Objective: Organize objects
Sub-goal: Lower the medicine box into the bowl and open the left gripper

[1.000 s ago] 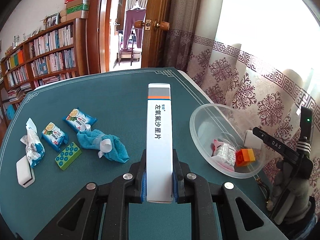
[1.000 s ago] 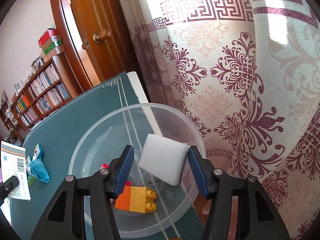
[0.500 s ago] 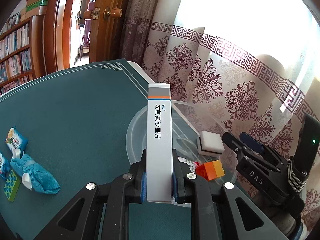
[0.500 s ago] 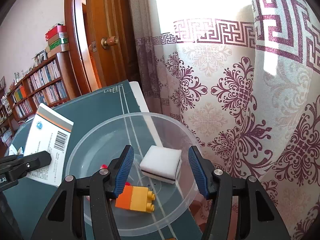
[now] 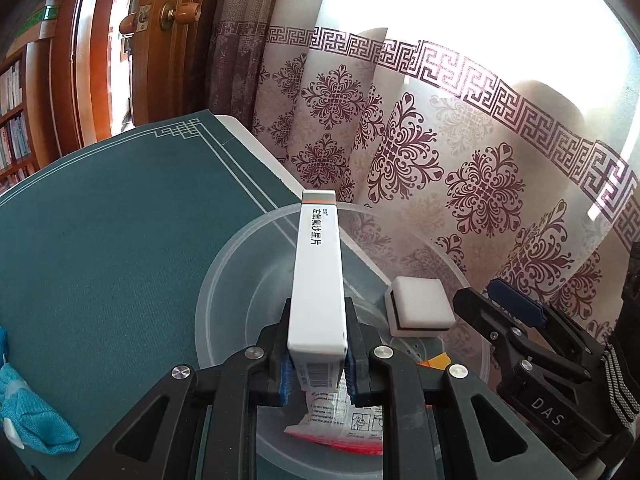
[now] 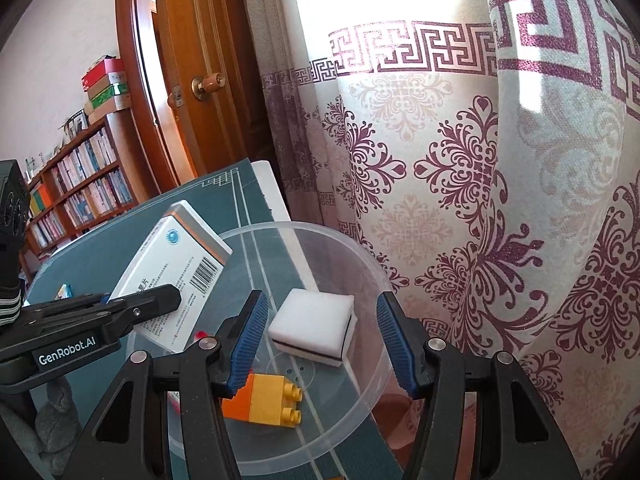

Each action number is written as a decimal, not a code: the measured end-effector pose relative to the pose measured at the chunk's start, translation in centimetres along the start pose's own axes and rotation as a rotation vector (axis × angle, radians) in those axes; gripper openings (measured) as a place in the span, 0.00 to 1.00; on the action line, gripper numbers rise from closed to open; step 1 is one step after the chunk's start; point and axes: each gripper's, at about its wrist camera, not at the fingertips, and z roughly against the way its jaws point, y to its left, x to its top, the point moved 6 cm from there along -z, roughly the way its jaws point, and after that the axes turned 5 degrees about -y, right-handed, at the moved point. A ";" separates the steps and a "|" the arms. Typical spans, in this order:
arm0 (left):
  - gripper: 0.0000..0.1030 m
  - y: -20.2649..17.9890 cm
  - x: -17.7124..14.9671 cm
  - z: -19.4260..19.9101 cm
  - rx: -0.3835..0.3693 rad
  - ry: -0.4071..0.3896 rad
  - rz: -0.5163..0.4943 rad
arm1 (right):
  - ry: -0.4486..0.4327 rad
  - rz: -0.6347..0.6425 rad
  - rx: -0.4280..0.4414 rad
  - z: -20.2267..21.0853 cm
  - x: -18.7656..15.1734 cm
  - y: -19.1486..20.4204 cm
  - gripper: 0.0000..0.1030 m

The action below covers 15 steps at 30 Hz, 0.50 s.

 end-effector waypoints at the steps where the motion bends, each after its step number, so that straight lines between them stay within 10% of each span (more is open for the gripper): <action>1: 0.21 0.1 0.0 -0.2 0.003 0.003 -0.001 | 0.001 0.000 0.001 0.0 0.0 0.0 0.57; 6: 0.24 1.0 -0.3 -0.4 0.036 0.004 0.004 | 0.009 0.004 0.003 -0.3 -0.3 0.2 0.57; 10: 0.55 1.9 -0.4 0.3 0.053 -0.014 0.034 | 0.012 0.010 0.004 -0.4 -0.5 0.3 0.57; 15: 0.59 3.0 0.1 1.8 0.106 -0.066 0.044 | 0.012 0.016 0.010 -0.4 -0.6 0.6 0.57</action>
